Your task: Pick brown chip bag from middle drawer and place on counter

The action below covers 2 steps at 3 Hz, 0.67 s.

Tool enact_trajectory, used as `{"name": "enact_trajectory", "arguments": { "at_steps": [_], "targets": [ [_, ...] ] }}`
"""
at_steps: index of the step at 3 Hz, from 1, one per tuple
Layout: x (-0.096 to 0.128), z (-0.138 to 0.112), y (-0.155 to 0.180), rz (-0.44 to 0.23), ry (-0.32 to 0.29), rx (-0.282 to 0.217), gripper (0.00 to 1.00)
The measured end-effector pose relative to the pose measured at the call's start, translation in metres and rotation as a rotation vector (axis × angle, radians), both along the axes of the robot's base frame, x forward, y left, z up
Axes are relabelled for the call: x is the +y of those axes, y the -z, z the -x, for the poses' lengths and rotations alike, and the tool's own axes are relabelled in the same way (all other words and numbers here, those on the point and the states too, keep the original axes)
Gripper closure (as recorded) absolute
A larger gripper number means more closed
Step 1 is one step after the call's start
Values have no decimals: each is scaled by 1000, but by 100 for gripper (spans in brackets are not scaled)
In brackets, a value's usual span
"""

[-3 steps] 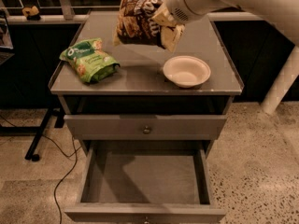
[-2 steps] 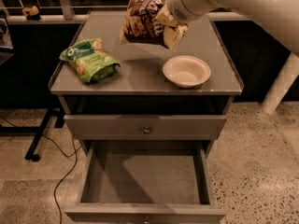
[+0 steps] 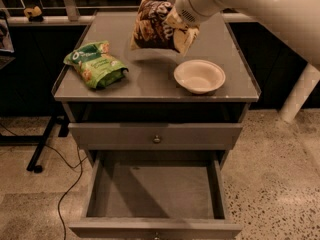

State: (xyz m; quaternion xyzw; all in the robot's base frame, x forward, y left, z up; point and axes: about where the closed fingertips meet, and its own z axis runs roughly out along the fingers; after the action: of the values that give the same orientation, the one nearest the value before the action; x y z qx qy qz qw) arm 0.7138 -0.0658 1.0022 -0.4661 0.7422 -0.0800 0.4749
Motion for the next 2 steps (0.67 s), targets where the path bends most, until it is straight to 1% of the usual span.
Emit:
{"name": "enact_trajectory", "arguments": {
  "at_steps": [2],
  "targets": [
    [0, 0, 0, 0, 0, 0, 34]
  ]
}}
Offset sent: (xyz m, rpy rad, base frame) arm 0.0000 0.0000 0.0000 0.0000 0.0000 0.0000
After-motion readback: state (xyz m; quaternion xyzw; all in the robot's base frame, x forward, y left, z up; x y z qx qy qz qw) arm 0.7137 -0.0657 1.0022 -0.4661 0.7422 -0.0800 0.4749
